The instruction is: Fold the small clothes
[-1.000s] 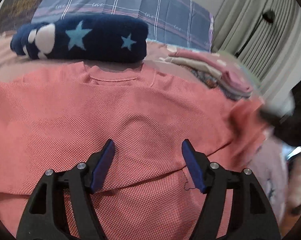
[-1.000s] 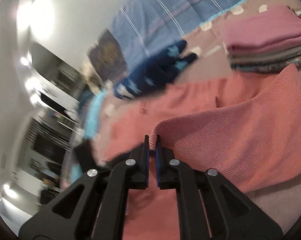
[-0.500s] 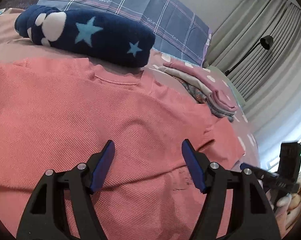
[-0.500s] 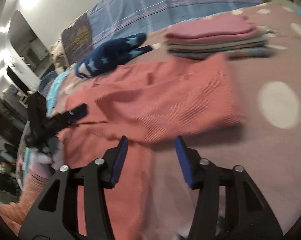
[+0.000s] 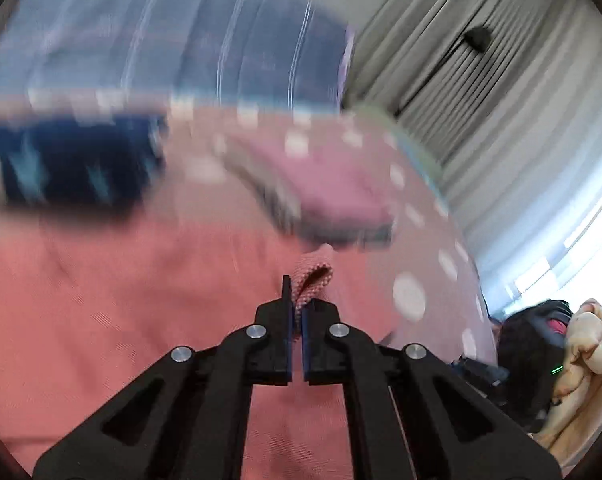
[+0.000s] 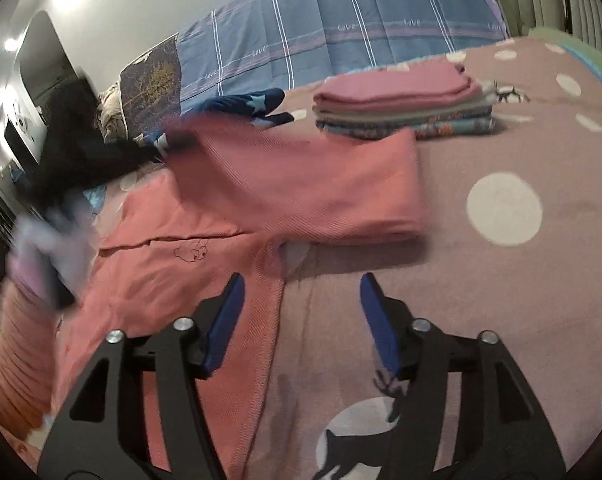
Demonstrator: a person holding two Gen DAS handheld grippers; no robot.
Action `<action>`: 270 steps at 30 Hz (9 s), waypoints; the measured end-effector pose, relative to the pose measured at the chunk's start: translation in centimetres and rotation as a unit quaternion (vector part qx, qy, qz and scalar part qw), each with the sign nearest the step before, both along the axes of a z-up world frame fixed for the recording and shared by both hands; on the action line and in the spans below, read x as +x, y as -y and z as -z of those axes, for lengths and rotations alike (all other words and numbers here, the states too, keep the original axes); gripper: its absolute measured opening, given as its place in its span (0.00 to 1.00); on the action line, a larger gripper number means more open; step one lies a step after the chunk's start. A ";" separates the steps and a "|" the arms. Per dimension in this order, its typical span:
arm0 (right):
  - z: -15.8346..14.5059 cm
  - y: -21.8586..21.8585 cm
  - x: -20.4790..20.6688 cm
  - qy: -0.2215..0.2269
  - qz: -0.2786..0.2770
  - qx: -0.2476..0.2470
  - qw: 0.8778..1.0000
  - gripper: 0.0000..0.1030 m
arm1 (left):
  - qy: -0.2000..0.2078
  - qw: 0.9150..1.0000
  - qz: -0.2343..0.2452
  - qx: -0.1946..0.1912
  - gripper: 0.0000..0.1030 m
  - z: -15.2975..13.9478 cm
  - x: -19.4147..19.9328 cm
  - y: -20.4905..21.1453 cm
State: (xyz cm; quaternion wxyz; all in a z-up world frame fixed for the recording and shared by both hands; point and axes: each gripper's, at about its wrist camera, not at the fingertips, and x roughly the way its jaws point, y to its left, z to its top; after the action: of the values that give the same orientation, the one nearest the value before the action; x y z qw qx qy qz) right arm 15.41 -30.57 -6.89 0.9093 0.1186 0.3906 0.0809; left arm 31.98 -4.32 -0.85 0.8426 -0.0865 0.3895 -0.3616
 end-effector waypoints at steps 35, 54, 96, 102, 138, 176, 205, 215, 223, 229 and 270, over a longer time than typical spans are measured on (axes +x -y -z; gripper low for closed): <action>5.1 -4.8 7.0 -0.044 0.038 -0.131 0.990 0.59 | -0.061 0.959 -0.221 0.166 0.16 10.7 3.3 -22.2; 4.0 -2.7 19.2 -0.064 0.013 0.074 0.995 0.04 | 0.024 0.941 -0.217 0.258 0.47 11.4 3.1 -17.1; 2.3 -1.1 17.0 -0.043 -0.005 0.098 0.994 0.51 | -0.073 0.965 -0.252 0.027 0.76 9.6 4.6 -26.8; 4.5 -1.2 21.3 -0.058 0.000 0.109 0.992 0.21 | -0.119 0.969 -0.214 -0.029 0.04 11.8 9.7 -25.6; 4.6 -4.5 -2.2 -0.059 -0.071 -0.008 0.996 0.45 | -0.024 0.979 -0.116 0.164 0.50 10.5 -13.0 -22.6; -3.0 -2.0 -21.4 0.083 -0.111 0.308 0.941 0.03 | 0.055 0.991 -0.082 -0.095 0.01 4.0 -34.2 -25.3; -5.5 -2.8 -2.7 0.095 -0.021 0.090 0.991 0.06 | 0.085 0.984 -0.157 0.021 0.05 1.1 -17.1 -21.8; 5.1 -2.5 5.2 -0.031 -0.005 0.065 0.997 0.14 | -0.014 0.980 -0.181 0.078 0.22 10.2 -8.9 -21.3; 2.8 -2.8 1.7 -0.019 -0.064 0.018 0.998 0.28 | -0.001 0.986 -0.150 0.072 0.38 7.7 -13.8 -21.8; 2.4 -1.9 3.1 -0.014 -0.050 0.092 0.994 0.05 | -0.049 0.985 -0.155 0.059 0.03 9.3 -10.9 -22.0; 2.3 1.1 5.2 -0.048 0.011 0.044 0.998 0.25 | -0.012 0.967 -0.197 0.159 0.35 8.1 -4.2 -22.4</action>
State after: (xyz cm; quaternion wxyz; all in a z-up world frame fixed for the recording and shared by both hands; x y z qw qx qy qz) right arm 20.66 -31.62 -9.23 0.8843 0.1664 0.4283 0.0827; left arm 27.75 18.05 -8.99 0.8954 -0.0308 0.4274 -0.1212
